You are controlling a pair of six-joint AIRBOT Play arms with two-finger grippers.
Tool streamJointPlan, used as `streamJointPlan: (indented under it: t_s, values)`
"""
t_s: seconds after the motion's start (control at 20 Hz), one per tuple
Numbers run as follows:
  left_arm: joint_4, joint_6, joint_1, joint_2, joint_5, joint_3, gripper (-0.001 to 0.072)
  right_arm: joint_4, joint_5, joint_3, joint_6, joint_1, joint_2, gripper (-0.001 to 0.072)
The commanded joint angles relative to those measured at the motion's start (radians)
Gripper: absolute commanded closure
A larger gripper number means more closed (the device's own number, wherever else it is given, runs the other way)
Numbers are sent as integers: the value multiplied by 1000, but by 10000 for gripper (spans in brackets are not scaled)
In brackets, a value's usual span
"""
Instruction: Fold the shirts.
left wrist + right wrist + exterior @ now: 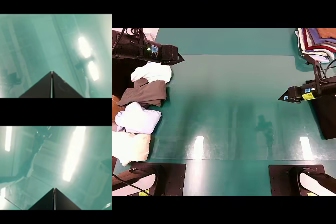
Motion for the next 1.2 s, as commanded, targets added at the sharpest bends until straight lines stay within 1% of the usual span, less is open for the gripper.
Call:
streamJointPlan:
  t_s: [0.0,0.55,0.65,0.7,0.75,0.8,0.95,1.0,1.1,1.15]
  values:
    - [0,0,0,0,0,0,676,1,-5,1,-1,7,0,696]
    - [-4,-2,0,0,5,0,676,1,-29,1,-1,7,-1,697]
    - [0,4,0,0,56,0,676,0,-32,1,-1,7,-1,696]
    - [37,20,0,-2,93,0,666,1,-34,1,-1,7,-1,696]
    - [113,26,0,-3,130,0,414,1,-35,1,-1,7,-1,696]
    - [218,6,0,-10,170,-1,133,1,-34,1,-1,7,-1,696]
    - [619,-133,1,-70,254,-2,125,1,-34,1,-1,7,-1,696]
    - [713,-161,13,-106,268,-2,125,1,-34,1,-1,7,-1,696]
    - [731,-170,69,-194,288,-2,125,2,-34,1,-1,7,-1,696]
    - [729,-193,103,-246,298,-1,125,2,-34,1,-1,7,-1,696]
